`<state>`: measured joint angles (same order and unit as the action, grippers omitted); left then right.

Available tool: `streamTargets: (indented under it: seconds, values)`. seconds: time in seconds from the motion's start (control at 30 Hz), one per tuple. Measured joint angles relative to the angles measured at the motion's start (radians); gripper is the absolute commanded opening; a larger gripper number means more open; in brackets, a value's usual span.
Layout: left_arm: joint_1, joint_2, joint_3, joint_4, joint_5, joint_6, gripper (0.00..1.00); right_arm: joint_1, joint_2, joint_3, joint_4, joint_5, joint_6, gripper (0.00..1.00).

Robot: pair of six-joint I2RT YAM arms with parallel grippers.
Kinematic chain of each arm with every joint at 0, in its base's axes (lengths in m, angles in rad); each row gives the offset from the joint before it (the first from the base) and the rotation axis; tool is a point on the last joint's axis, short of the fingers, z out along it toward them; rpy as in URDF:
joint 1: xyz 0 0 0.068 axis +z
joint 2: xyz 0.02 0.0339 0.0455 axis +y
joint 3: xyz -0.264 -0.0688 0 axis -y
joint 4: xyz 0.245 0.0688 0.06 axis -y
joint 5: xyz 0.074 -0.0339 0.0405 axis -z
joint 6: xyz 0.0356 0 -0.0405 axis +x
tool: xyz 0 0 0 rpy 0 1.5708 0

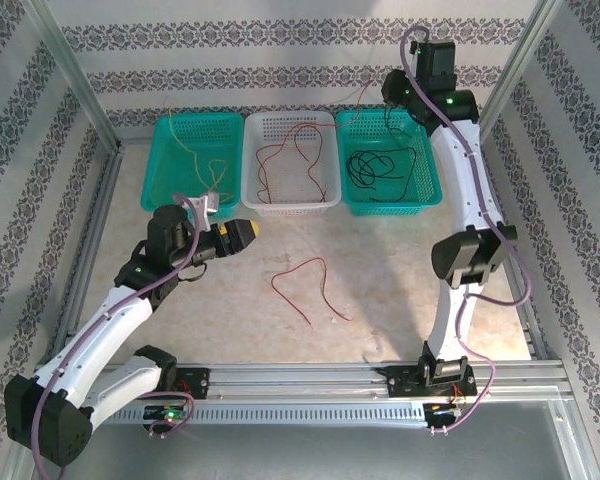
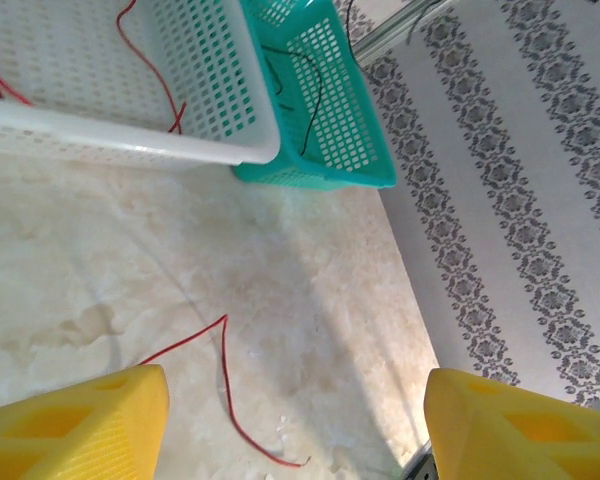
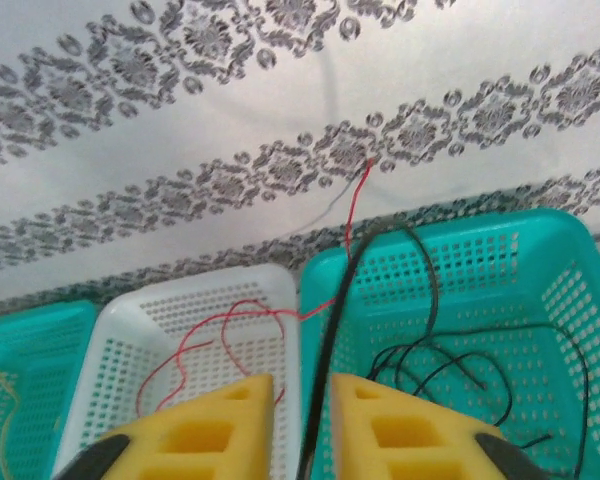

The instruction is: Untangle the cables

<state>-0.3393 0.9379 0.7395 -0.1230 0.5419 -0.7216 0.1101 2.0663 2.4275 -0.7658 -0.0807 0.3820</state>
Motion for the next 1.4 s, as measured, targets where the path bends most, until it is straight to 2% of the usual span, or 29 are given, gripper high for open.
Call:
streamTargets:
  seconds: [0.07,0.13,0.3,0.47,0.63,0.8,1.0,1.2,1.4]
  values:
    - [-0.001,0.001,-0.001,-0.012,0.000,0.001,0.68,-0.004,0.046,0.056,-0.032,-0.005,-0.002,0.39]
    - [-0.002,0.006,0.000,-0.029,0.000,0.006,0.68,-0.003,0.058,0.059,-0.064,-0.011,-0.005,0.49]
    - [-0.008,0.071,0.012,-0.098,-0.001,0.031,0.64,0.034,0.005,-0.057,-0.068,-0.013,-0.021,0.51]
    - [-0.026,0.122,0.024,-0.167,-0.010,0.069,0.61,0.124,-0.182,-0.328,-0.031,-0.005,-0.035,0.52]
    - [-0.063,0.182,0.034,-0.203,-0.026,0.098,0.56,0.235,-0.504,-0.724,0.083,0.005,-0.019,0.53]
    - [-0.121,0.256,0.033,-0.216,-0.029,0.114,0.53,0.349,-0.784,-1.107,0.220,0.029,0.062,0.53]
    - [-0.179,0.318,0.033,-0.217,-0.031,0.116,0.52,0.456,-0.933,-1.451,0.299,0.072,0.179,0.53]
    - [-0.231,0.375,0.033,-0.214,-0.047,0.108,0.49,0.469,-1.056,-1.622,0.317,0.084,0.271,0.54]
    - [-0.264,0.451,0.033,-0.207,-0.080,0.071,0.48,0.469,-1.085,-1.647,0.344,0.084,0.301,0.54]
